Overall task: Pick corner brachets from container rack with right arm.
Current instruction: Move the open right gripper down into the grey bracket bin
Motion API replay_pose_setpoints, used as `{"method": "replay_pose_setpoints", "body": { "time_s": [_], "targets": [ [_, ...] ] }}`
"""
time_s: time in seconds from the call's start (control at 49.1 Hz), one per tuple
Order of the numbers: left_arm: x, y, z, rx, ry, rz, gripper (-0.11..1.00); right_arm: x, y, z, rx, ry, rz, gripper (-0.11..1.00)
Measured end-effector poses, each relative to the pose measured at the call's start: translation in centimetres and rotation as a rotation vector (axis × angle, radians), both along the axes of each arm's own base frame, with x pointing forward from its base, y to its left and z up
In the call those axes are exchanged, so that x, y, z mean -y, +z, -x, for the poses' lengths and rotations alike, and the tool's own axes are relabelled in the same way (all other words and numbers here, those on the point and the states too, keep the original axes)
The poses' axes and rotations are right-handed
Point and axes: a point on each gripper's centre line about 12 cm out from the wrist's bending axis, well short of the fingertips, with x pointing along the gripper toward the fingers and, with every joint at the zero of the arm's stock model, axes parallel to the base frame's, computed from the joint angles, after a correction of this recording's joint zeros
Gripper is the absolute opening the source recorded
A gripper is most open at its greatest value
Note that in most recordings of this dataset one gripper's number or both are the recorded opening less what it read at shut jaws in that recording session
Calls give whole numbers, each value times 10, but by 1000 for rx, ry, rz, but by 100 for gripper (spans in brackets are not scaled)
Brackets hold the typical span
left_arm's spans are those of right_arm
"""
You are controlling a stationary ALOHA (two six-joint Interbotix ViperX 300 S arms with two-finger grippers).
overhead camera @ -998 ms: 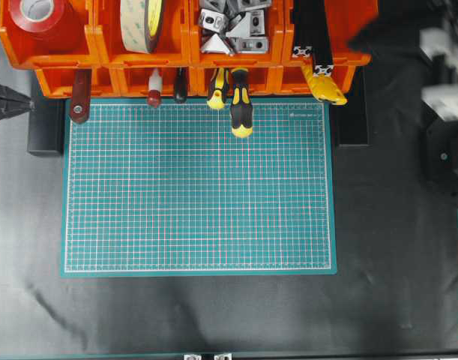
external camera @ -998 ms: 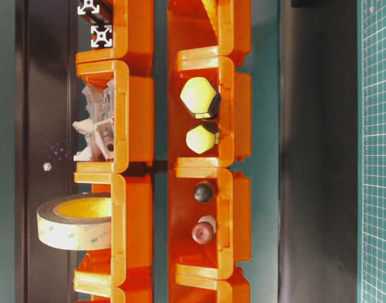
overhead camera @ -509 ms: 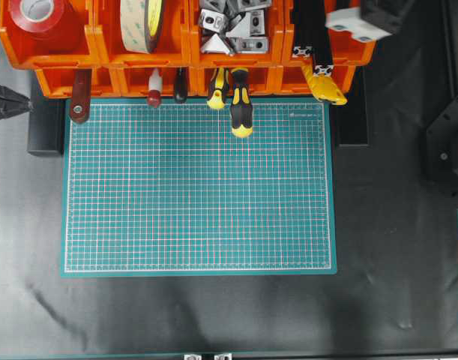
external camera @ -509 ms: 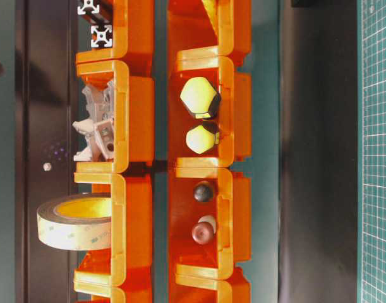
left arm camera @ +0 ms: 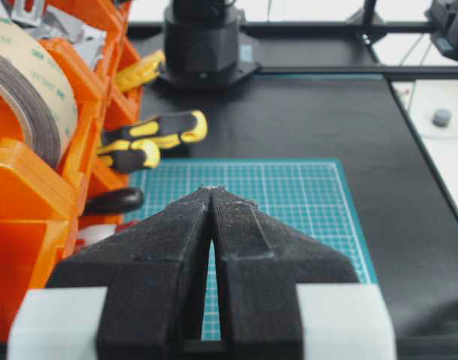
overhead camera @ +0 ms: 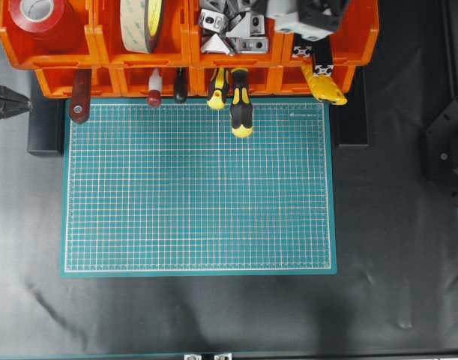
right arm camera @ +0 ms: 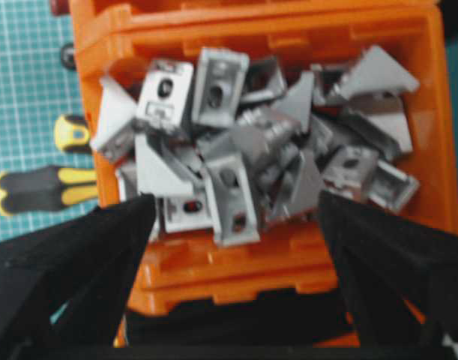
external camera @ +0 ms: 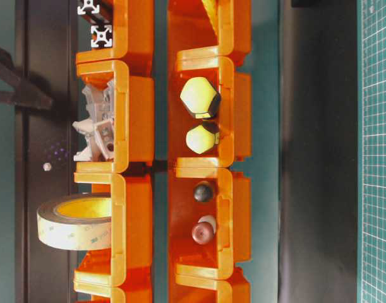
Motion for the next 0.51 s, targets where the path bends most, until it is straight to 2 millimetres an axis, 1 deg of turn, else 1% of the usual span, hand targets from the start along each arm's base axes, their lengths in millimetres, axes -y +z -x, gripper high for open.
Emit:
{"method": "replay_pose_setpoints", "body": {
  "time_s": [0.244, 0.367, 0.509],
  "targets": [
    [0, 0, 0, 0, 0, 2, 0, 3, -18, -21, -44, 5, -27, 85],
    [0, 0, 0, 0, 0, 0, 0, 6, -25, -27, -63, 2, -31, 85],
    [0, 0, 0, -2, 0, 0, 0, 13, -26, -26, -66, -14, -33, 85]
  ]
}}
